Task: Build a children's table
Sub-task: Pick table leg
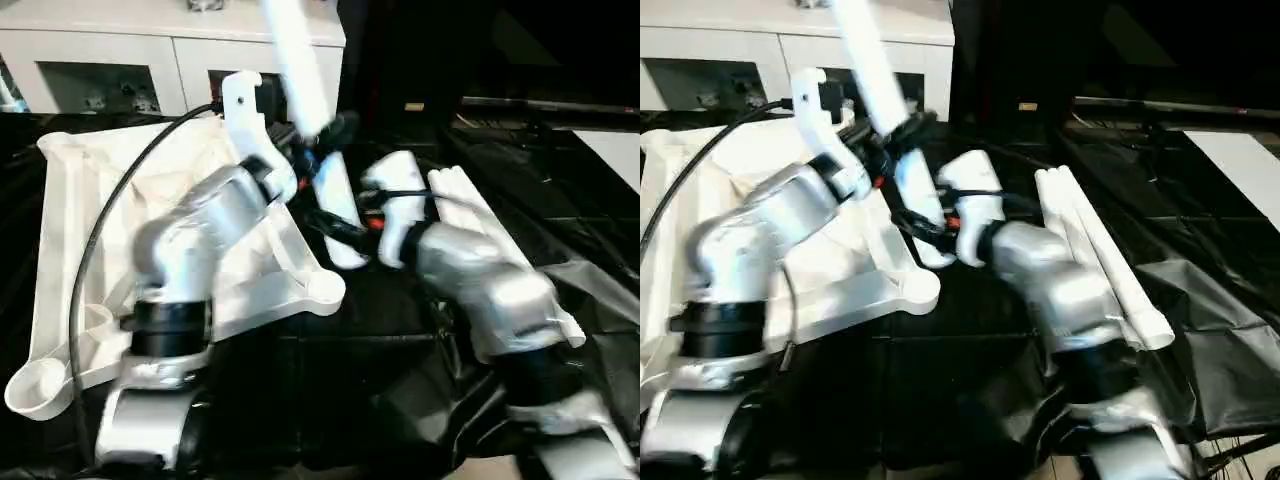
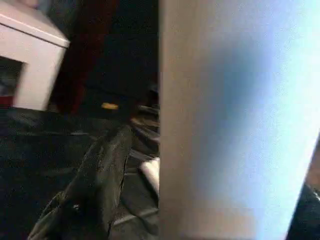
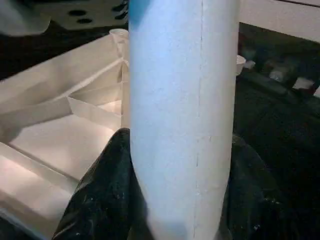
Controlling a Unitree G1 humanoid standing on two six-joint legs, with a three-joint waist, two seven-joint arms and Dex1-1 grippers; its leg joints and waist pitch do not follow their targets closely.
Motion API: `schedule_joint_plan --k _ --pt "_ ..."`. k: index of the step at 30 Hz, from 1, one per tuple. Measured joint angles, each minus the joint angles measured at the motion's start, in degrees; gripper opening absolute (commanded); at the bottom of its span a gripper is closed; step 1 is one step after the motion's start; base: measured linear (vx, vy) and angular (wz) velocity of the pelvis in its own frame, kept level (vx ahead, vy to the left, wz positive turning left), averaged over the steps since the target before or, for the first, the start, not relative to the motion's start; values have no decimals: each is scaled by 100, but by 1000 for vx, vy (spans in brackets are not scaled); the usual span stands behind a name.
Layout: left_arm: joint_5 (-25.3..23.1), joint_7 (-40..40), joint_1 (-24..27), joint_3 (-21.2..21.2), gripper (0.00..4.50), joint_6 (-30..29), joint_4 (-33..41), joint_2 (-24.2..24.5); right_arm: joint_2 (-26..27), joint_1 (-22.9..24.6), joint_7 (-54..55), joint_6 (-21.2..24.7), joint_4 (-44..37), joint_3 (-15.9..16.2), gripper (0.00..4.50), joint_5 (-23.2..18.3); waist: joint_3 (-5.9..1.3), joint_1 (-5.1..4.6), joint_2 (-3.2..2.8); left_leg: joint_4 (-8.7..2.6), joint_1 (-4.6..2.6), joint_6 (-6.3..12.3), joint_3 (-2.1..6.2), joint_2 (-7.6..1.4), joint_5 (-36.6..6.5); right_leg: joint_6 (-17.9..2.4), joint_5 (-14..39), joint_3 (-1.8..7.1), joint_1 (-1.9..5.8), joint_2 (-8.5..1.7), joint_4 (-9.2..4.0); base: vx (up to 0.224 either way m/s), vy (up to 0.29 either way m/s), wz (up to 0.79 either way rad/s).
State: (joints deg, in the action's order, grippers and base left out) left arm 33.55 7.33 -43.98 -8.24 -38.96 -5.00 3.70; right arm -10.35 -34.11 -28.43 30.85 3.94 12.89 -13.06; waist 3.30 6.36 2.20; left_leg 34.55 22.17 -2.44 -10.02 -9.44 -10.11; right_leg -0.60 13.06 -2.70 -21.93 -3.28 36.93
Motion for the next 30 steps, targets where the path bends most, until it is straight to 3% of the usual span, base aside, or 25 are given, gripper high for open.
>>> schedule_joint_plan --k 4,12,21,24,30 --pt "-244 -430 -122 -177 291 271 -136 -126 181 -44 232 -253 181 57 188 243 0 -3 0 0 0 0 0 0 0 3 -2 1 0 0 0 0 0 0" --pt "-160 -681 -142 -364 218 389 -135 -274 301 -147 353 -485 420 114 188 415 0 8 1 1 2 1 0 1 0 4 -3 1 0 0 -3 0 0 0" --pt "63 -704 -142 -556 187 313 -59 -399 366 -147 398 -755 562 112 188 504 1 -4 1 0 2 1 0 0 0 4 -3 1 -1 0 -1 0 0 0" --pt "119 -659 -141 -565 185 239 13 -369 415 -148 370 -875 597 45 258 443 1 -7 0 0 2 1 0 0 0 4 -3 1 -1 0 -1 0 0 0" --pt "367 -3 -114 -417 185 -137 137 -8 457 -167 -31 -541 529 -426 305 -278 1 5 0 0 2 1 0 0 -1 4 -3 1 -1 0 -2 0 0 0"
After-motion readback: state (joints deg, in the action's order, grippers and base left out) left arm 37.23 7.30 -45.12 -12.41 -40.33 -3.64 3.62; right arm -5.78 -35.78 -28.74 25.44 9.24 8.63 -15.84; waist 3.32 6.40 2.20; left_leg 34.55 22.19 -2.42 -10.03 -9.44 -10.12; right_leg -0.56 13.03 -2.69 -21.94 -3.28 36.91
